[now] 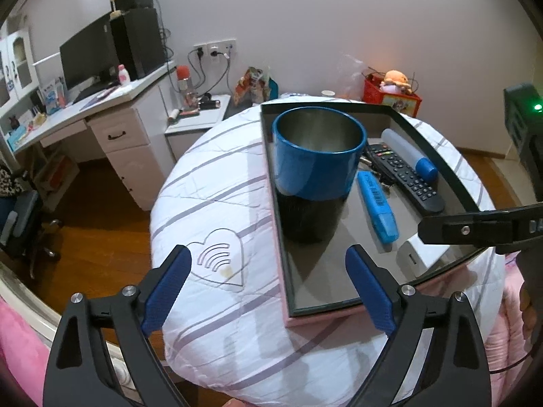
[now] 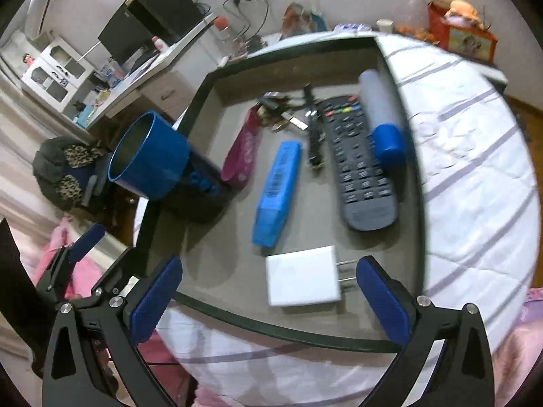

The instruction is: Organize rigid objects

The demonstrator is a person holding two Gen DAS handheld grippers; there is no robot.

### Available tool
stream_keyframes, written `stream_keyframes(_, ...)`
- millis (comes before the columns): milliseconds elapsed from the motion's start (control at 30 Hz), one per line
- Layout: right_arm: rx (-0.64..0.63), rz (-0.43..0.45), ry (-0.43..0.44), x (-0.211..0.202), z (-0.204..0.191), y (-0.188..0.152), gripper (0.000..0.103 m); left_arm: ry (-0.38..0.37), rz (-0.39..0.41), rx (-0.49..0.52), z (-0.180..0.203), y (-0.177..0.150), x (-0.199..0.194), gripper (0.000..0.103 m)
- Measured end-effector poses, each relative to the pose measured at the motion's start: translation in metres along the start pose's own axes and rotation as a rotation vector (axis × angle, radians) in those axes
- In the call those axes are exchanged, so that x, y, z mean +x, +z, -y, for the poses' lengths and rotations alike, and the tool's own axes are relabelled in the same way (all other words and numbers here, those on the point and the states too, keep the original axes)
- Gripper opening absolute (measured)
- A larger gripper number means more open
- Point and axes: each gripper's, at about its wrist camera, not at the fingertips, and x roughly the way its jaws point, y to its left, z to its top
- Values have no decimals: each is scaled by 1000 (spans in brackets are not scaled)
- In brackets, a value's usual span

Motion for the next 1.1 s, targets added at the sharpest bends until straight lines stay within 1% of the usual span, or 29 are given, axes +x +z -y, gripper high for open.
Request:
stream_keyframes(33,10,-11,1,4,0,0,103,-3,-7,2,0,0,0,94)
stream_keyframes(100,20,-6,-46,6,-2,1,103,2,-12,4,-2,-2,0,94)
stream_keyframes(133,28,-13,-53,7,-3,2,103,3,-11,4,-4,-3,0,94)
stream_keyframes(267,36,-85,-58,15,-10,3,103,-6,-7,-2,-9,-5,-3,94)
stream_keyframes(367,39,-113,-80,19,-18,2,103,-17,-6,-10,-13,-6,-3,94)
stream_keyframes(433,58,-133,-47,21,-22,2,103,-23,-6,-13,-15,-7,-3,94)
stream_keyframes(533,46,-151,-2,25,-32,1,103,-33,-11,-17,-17,-7,-1,94)
stream_keyframes(600,41,-153,-5,28,-36,2,103,-38,-11,-19,-18,-7,-1,94)
stream_keyframes(667,34,-128,-53,27,-35,2,103,-38,-9,-19,-19,-8,0,94)
stream_keyframes(767,-8,-69,-196,19,-37,0,103,-41,-9,-22,-18,-8,1,94)
stream_keyframes(833,-34,-11,-270,10,-39,-1,103,-39,-12,-24,-16,-7,3,94)
stream_keyframes(933,-70,81,-337,-6,-40,-3,103,-39,-7,-31,-11,-5,3,94)
stream_keyframes(1100,-125,217,-419,-29,-44,-9,103,-27,7,-31,-1,-3,1,97)
